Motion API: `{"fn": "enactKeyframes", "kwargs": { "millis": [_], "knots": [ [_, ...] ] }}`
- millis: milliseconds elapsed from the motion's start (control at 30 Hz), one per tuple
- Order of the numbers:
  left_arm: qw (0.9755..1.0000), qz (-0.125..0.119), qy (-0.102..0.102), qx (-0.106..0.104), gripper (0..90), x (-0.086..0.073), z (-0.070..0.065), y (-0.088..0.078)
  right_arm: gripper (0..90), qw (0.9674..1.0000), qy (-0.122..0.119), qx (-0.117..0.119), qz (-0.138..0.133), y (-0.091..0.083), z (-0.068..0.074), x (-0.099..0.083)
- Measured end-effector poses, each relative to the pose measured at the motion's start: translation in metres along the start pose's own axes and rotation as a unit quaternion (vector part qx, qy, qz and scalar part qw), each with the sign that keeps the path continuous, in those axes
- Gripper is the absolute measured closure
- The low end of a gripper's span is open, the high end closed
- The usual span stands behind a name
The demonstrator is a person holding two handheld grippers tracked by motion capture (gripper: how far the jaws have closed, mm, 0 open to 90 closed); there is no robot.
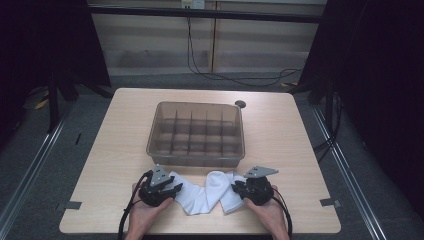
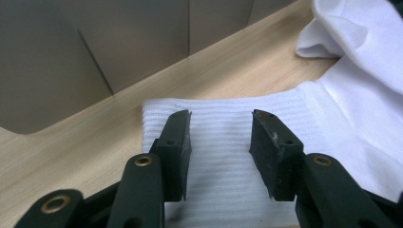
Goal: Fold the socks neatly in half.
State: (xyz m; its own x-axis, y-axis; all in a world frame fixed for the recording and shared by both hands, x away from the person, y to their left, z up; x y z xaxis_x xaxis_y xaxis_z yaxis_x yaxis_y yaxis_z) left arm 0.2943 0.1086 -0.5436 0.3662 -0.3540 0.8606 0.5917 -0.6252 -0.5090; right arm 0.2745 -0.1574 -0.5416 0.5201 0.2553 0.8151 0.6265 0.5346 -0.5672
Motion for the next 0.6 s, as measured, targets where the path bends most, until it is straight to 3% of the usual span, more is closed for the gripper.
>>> {"fn": "enactKeyframes", "kwargs": {
  "millis": [233, 433, 500, 600],
  "knots": [
    [0.9999, 0.002, -0.014, 0.006, 58.1, -0.003, -0.001, -0.005, 76.9, 0.9981, 0.019, -0.059, 0.0, -0.018, -0.029, -0.008],
    [0.9998, 0.005, -0.017, 0.004, 58.3, -0.004, -0.005, -0.008, 73.8, 0.9927, 0.035, -0.116, 0.002, -0.035, -0.059, -0.013],
    [0.9999, 0.006, -0.014, 0.004, 58.3, -0.004, -0.006, -0.008, 69.1, 0.9927, 0.042, -0.112, -0.018, -0.039, -0.058, -0.007],
    [0.9998, 0.004, -0.017, 0.008, 58.3, -0.004, -0.007, -0.008, 69.1, 0.9946, 0.028, -0.093, -0.038, -0.04, -0.045, 0.004]
  ]
}}
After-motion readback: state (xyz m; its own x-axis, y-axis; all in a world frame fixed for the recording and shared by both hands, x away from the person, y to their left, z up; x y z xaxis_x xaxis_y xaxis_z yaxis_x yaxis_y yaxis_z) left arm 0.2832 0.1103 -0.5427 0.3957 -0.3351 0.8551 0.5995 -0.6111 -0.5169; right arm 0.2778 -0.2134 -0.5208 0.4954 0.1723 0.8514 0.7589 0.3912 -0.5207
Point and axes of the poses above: each handheld gripper's, and its own axes: y roughly forward along the jaws, x roughly out of its top, z roughly to its left, the point moved 6 cm from there along y, roughly forward along the jaws, and after that the axes turned 10 degrees about -z, right-handed, at the moved point
